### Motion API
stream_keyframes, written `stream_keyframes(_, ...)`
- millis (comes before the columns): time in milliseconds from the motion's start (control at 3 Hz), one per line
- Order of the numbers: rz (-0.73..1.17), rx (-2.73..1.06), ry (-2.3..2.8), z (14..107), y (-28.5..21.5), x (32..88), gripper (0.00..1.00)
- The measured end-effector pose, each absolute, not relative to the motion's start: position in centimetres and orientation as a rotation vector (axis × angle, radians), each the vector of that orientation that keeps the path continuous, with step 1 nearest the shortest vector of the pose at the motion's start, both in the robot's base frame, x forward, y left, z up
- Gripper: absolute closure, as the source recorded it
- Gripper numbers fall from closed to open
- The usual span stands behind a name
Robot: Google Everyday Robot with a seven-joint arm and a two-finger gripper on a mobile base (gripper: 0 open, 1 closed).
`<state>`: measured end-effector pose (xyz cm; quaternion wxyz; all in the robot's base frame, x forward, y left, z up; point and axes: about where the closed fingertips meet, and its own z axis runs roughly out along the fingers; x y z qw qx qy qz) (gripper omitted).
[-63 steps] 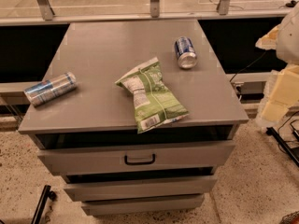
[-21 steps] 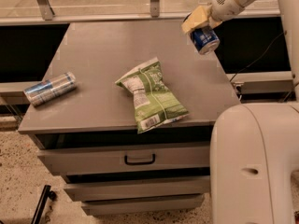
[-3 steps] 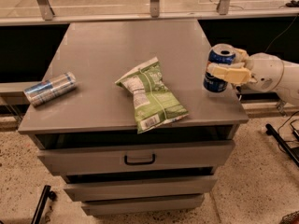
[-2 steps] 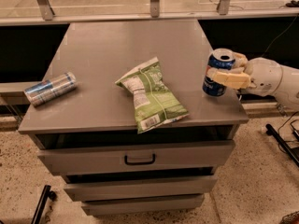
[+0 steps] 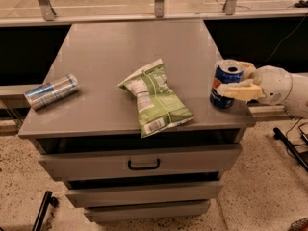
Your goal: Place pepsi can upright
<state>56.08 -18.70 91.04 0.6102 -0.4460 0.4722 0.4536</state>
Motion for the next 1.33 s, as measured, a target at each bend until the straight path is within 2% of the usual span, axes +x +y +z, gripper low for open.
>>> stream_keyframes(333,1.052,-1.029,1.090,90.6,-19.1,55.8,0.00)
stream_keyframes(667,1.020,-1.104,1.133,90.6,-19.7,55.7,0.00)
stream_keyframes(1000,0.865,-1.185,1.206,92.6,-23.5,55.4,0.00)
stream_keyframes(1333,0.762,-1.279,1.244,94.8,-25.0,55.3,0.00)
